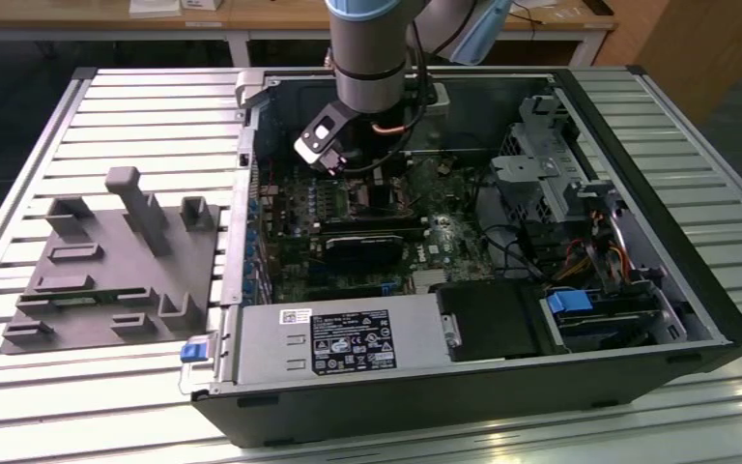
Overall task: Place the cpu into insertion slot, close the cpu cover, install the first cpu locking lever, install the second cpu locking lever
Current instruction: 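Place the cpu into insertion slot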
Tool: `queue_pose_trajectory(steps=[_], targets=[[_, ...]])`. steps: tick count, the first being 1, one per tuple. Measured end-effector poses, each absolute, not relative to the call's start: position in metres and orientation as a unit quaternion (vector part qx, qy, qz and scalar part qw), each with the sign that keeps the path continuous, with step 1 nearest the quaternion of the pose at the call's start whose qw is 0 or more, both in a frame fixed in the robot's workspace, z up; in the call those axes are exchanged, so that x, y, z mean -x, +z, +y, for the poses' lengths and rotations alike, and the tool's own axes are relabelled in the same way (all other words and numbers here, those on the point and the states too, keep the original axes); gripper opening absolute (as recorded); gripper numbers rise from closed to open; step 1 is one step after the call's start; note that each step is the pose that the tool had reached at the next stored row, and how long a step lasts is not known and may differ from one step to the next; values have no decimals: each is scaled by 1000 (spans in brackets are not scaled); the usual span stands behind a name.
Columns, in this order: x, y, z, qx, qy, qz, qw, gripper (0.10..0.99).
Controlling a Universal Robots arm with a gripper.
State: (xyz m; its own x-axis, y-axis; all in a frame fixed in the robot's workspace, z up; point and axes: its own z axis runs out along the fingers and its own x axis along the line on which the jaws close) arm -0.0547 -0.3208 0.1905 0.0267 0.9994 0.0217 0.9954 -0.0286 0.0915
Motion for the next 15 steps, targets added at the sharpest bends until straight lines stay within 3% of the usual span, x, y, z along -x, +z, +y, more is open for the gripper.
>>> queue_pose_trajectory(steps=[1,15], targets=[[55,191,-321,-716,40,696,25,616],[55,200,-321,-716,40,696,25,616]])
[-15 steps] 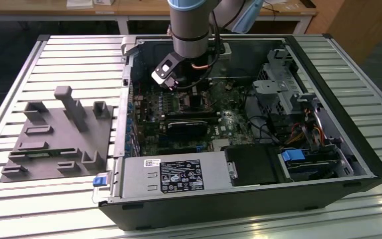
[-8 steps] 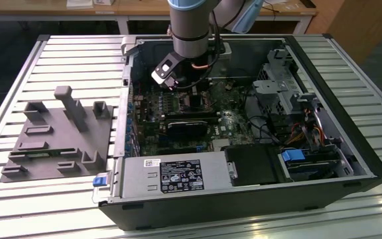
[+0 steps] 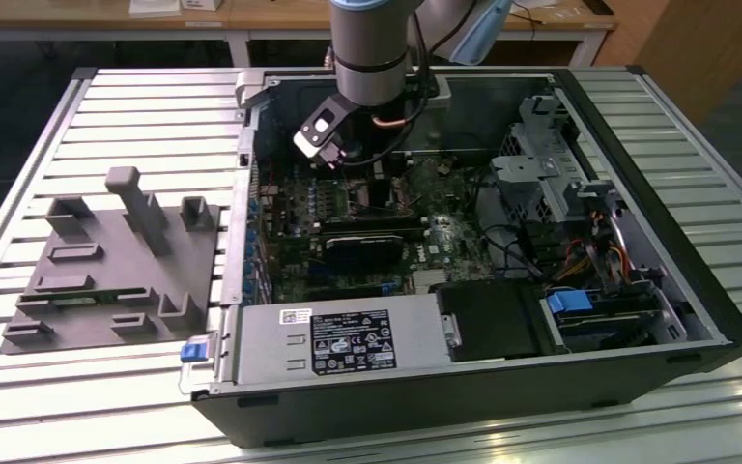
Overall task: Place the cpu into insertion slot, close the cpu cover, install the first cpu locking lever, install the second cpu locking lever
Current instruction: 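Place the cpu into insertion slot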
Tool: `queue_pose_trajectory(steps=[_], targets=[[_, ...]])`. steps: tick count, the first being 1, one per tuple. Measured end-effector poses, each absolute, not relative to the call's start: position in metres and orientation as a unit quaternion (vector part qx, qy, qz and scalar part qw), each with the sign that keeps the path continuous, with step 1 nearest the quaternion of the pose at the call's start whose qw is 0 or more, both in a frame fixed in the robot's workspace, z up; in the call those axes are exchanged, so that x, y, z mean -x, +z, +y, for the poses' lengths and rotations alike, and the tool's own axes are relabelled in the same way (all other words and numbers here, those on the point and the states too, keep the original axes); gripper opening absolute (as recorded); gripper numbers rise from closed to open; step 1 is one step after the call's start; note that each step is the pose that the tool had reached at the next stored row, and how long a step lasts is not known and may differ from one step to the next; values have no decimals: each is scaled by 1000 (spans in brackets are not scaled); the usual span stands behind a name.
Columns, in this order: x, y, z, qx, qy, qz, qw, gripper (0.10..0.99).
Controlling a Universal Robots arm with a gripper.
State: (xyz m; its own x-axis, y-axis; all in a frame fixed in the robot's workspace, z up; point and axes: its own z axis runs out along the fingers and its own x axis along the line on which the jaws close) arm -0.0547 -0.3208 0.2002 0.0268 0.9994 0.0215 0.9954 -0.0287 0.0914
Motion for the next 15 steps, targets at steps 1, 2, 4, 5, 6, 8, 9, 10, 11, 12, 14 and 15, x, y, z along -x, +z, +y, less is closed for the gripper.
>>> queue_pose_trajectory(steps=[1,2,4,5,6,8,9,10,11,12,14,15], targets=[[55,200,-321,-716,40,696,25,616],[55,200,-321,-716,40,696,25,616],[55,201,-321,-716,40,696,25,616],[55,201,-321,-716,40,696,25,616],[55,201,-321,-716,39,696,25,596],[55,201,-321,-716,39,696,25,533],[55,201,-321,-716,40,696,25,471],[55,201,-321,-716,39,696,25,471],[55,201,-321,-716,39,696,25,412],[55,201,-321,-716,39,696,25,357],[55,201,-321,-716,39,696,25,298],[55,201,-321,-716,39,696,25,239]])
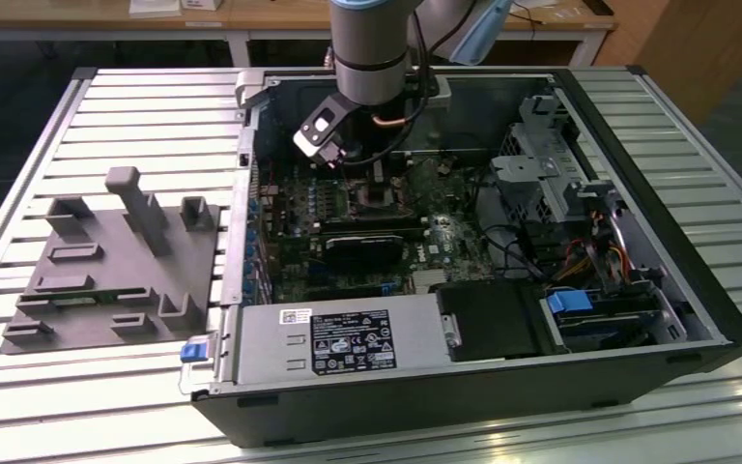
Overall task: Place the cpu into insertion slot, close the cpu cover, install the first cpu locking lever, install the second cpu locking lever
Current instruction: 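Place the cpu into insertion slot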
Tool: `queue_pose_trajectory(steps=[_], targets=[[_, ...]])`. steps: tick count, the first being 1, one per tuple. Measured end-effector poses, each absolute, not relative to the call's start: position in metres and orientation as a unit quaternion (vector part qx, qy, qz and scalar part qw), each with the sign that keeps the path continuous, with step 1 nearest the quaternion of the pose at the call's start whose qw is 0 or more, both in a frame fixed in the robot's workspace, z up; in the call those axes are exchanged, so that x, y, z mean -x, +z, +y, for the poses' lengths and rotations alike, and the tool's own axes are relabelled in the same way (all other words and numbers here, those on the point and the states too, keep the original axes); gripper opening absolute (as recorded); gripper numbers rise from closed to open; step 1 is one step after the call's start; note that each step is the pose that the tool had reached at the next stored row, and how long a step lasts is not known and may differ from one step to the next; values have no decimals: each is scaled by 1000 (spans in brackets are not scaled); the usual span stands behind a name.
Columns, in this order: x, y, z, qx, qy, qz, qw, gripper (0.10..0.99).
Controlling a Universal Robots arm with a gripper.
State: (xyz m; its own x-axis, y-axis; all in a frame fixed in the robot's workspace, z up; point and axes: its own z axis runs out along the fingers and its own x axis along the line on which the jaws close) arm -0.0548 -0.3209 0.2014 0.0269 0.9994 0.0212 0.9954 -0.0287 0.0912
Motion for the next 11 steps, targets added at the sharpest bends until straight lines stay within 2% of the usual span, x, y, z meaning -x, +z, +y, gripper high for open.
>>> queue_pose_trajectory(steps=[1,3,11], targets=[[55,201,-321,-716,39,696,25,239],[55,202,-321,-716,39,696,25,122],[55,202,-321,-716,39,696,25,106]])
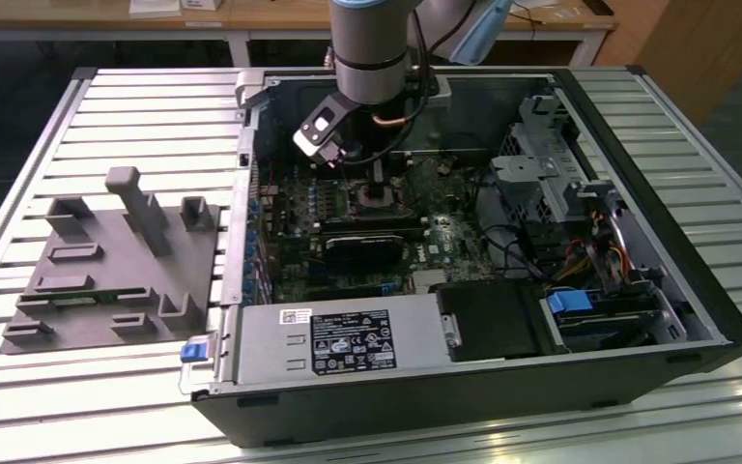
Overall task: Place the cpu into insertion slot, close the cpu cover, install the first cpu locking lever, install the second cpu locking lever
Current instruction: 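Place the cpu into insertion slot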
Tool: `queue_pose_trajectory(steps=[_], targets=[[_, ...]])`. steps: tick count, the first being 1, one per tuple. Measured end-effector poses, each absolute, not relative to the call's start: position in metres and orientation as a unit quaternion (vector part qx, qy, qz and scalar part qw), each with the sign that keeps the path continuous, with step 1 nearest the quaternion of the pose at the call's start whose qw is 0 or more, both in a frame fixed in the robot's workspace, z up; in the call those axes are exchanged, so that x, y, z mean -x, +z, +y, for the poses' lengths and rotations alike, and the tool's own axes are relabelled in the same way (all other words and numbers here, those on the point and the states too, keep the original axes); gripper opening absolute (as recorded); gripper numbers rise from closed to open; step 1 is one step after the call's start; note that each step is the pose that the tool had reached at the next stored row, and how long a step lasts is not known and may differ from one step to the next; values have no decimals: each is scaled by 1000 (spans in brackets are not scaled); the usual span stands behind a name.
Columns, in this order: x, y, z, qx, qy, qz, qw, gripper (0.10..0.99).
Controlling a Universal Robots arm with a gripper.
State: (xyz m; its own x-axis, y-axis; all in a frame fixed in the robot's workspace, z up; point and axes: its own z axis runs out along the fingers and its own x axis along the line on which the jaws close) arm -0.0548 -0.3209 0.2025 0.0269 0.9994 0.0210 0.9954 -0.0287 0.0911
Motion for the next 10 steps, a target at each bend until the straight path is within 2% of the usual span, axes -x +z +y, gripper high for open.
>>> queue_pose_trajectory(steps=[10], targets=[[55,218,-321,-716,39,696,25,106]])
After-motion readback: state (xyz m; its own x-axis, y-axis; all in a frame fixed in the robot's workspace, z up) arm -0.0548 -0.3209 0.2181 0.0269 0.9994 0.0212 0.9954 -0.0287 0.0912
